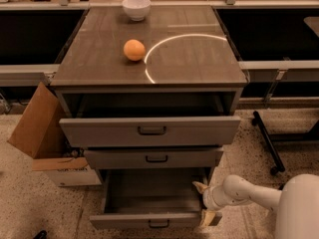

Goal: Open bottom drawer

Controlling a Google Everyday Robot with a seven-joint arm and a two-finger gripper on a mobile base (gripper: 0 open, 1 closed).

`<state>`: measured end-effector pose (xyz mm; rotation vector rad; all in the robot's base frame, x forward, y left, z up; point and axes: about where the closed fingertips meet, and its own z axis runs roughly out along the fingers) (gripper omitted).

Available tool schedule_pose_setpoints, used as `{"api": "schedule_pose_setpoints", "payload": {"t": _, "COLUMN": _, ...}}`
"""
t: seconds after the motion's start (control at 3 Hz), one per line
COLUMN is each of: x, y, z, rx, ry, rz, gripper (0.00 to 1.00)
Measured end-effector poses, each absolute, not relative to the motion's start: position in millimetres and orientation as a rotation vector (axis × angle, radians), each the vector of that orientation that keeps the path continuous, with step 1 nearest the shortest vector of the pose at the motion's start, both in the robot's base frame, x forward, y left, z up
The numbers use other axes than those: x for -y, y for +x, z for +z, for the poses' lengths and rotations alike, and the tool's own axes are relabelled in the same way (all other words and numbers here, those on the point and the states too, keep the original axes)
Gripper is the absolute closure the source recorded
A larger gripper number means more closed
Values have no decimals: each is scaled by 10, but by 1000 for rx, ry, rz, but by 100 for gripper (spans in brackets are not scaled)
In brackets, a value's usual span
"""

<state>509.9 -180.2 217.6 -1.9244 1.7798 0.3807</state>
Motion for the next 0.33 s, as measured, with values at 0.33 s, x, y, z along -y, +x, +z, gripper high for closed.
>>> {"api": "schedule_pose_setpoints", "payload": {"t": 0.33, "x": 2007, "y": 5138, "z": 2543, "rx": -1770, "ry": -1915, "rz": 315, "gripper": 0}}
